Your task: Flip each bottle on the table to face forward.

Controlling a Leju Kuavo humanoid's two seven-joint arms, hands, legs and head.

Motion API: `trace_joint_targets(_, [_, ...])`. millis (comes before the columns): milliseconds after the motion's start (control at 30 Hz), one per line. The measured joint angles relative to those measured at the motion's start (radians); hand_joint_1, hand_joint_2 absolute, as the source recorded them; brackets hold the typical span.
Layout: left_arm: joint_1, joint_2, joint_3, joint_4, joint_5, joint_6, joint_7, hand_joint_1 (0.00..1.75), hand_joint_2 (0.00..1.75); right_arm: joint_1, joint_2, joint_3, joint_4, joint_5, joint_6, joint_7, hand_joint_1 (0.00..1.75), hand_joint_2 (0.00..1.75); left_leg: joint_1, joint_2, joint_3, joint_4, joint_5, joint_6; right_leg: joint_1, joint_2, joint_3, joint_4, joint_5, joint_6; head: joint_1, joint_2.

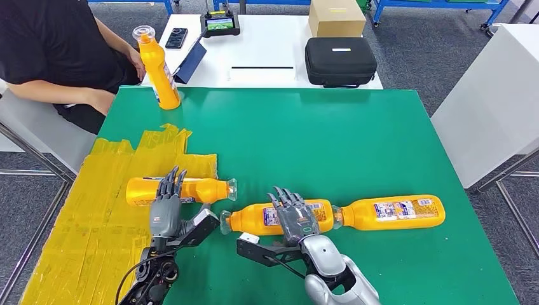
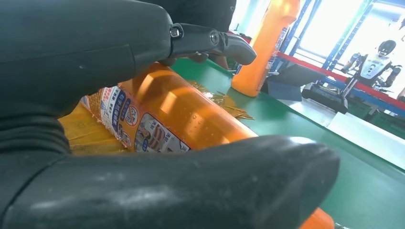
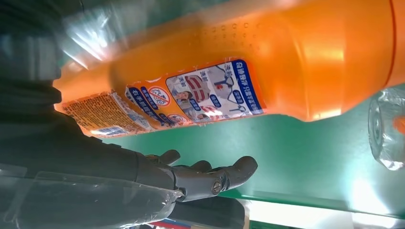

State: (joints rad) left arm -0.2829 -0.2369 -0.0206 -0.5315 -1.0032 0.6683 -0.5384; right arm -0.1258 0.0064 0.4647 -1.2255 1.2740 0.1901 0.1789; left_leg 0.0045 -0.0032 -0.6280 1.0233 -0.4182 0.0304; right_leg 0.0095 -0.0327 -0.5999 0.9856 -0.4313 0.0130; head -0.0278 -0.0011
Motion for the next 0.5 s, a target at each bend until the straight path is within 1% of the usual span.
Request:
trace_joint_targets(167, [0.003, 0.005, -0.018, -0.009, 0.128, -0.041, -0.039, 0.0, 0.0, -0.008, -0.001, -0.004, 0.021, 0.026, 0.026, 0.007, 0.0, 1.75, 0.0, 0.0, 0.001, 0.0, 0.0, 0.0, 0.0, 0.0, 0.001, 0.0, 0.0, 0.0, 0.0, 0.0])
trace_joint_targets(300, [0.017, 0.014, -0.045, -0.046, 0.223, -0.081, -0.052, 0.0, 0.0, -0.004, -0.01, -0.019, 0.032, 0.052, 0.044, 0.026, 0.0, 1.75, 0.0, 0.0, 0.002, 0.0, 0.0, 0.0, 0.0, 0.0, 0.001, 0.0, 0.0, 0.0, 0.0, 0.0])
trace_joint_targets(400, [0.033, 0.023, -0.063, -0.077, 0.269, -0.099, -0.056, 0.0, 0.0, 0.008, -0.029, -0.039, 0.026, 0.068, 0.066, 0.039, 0.0, 1.75, 0.0, 0.0, 0.002, 0.0, 0.0, 0.0, 0.0, 0.0, 0.002, 0.0, 0.0, 0.0, 0.0, 0.0])
trace_joint_targets(500, [0.051, 0.032, -0.076, -0.112, 0.313, -0.112, -0.067, 0.0, 0.0, 0.026, -0.064, -0.068, 0.006, 0.071, 0.094, 0.04, 0.0, 1.75, 0.0, 0.0, 0.003, 0.0, 0.0, 0.0, 0.0, 0.0, 0.003, 0.0, 0.0, 0.0, 0.0, 0.0])
